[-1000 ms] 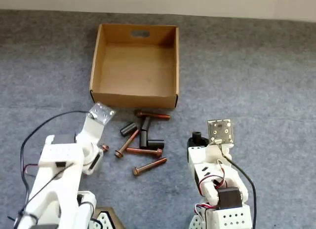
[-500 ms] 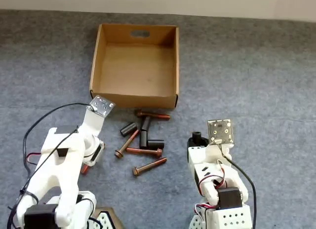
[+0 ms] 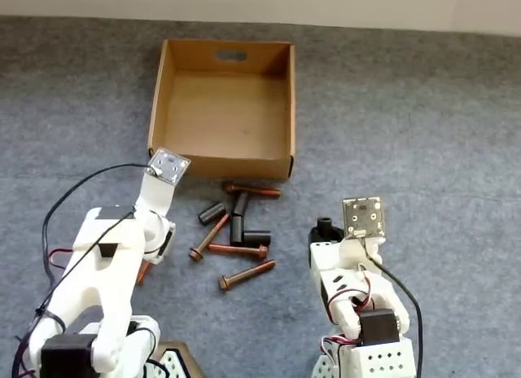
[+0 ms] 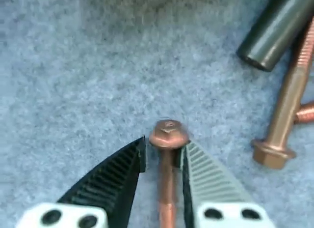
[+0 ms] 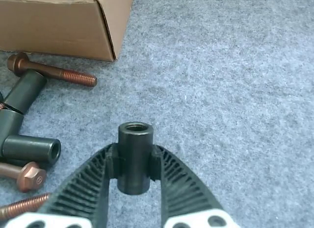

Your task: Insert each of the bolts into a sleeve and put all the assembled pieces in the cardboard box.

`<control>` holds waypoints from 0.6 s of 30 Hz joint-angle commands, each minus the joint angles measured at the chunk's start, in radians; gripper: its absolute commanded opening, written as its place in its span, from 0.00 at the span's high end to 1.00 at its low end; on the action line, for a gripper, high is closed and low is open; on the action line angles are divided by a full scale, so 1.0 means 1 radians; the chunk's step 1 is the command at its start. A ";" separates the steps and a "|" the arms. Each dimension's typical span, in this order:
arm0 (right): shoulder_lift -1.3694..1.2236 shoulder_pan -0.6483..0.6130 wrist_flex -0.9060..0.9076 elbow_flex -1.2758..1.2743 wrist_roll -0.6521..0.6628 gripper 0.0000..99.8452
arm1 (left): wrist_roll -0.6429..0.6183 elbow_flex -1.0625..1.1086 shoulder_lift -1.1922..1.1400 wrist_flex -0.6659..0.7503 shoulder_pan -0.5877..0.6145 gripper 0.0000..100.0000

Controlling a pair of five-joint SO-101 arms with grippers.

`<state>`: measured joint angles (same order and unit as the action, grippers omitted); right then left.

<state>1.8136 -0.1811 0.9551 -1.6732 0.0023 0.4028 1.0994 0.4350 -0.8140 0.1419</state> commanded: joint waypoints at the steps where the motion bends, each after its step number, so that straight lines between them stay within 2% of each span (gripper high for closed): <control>1: 0.013 0.008 -0.001 -0.031 0.000 0.99 | -0.005 -0.038 -0.002 0.018 -0.018 0.98; 15: 0.013 0.008 0.002 -0.027 0.000 0.99 | -0.008 -0.065 0.008 0.015 -0.018 0.98; 18: 0.013 0.008 0.002 -0.027 0.000 0.99 | -0.094 -0.105 0.008 0.015 -0.018 0.98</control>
<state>1.8136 -0.1811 0.9551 -1.6732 0.0023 0.3736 1.0641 0.4319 -0.8094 0.1404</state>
